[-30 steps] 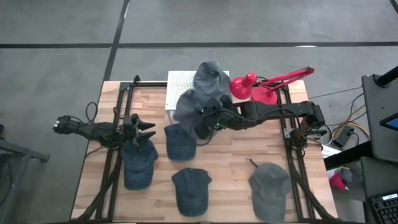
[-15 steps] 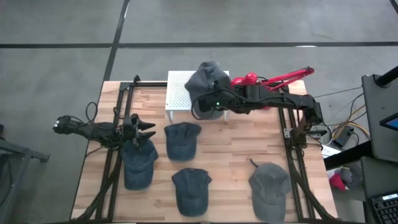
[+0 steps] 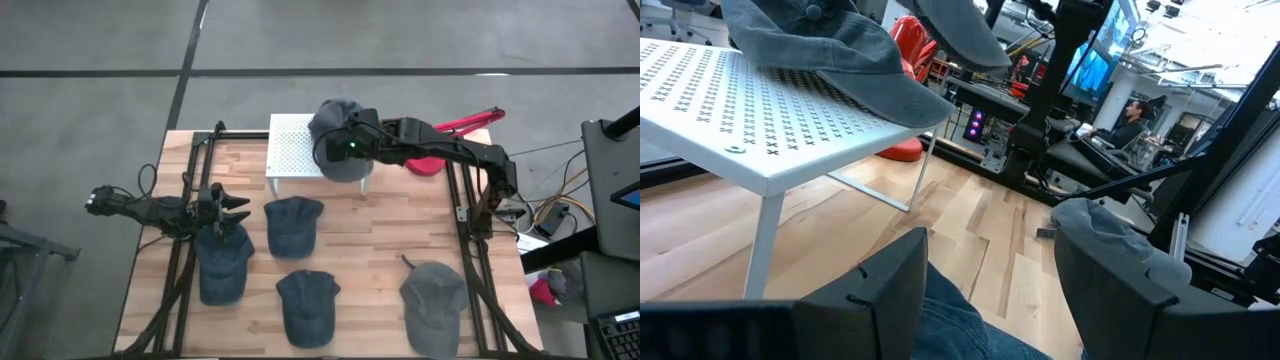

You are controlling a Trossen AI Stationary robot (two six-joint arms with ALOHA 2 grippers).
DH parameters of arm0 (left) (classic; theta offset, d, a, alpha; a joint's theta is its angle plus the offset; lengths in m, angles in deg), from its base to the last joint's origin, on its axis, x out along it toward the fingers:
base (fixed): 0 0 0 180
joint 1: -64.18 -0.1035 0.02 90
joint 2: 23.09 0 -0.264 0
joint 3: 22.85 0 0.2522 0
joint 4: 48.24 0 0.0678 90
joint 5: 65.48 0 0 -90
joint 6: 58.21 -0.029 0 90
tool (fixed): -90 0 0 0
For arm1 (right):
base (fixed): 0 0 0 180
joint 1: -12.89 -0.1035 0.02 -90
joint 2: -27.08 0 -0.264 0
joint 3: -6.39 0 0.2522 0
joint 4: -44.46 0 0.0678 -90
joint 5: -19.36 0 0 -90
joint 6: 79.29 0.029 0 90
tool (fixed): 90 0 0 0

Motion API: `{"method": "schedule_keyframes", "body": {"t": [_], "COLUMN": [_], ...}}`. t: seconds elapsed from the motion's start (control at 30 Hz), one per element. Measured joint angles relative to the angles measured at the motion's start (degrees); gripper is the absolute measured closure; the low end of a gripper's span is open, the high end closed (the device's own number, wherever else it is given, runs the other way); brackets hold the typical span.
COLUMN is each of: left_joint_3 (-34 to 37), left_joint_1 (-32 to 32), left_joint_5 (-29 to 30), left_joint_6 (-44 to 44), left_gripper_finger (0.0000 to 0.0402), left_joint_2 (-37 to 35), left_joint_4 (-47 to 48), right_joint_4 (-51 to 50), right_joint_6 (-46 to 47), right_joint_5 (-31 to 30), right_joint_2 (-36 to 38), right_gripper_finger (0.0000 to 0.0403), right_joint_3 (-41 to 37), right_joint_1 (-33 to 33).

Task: Pick & Place hat
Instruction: Stack the top gray cap on the gray cap on the shelf

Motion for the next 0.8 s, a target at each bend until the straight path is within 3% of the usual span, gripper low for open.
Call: {"method": "schedule_keyframes", "body": {"t": [0.8], "left_joint_3": [0.0], "left_joint_1": [-0.01], "left_joint_5": [0.0], "left_joint_6": [-0.02], "left_gripper_finger": [0.0179], "left_joint_2": [0.0], "left_joint_4": [0.0], "right_joint_4": [-0.96], "right_joint_6": [2.6], "right_joint_5": [0.17], "right_joint_2": [-0.59], "right_gripper_finger": [0.039], "right_joint_3": [-4.64], "right_joint_1": [4.44]}}
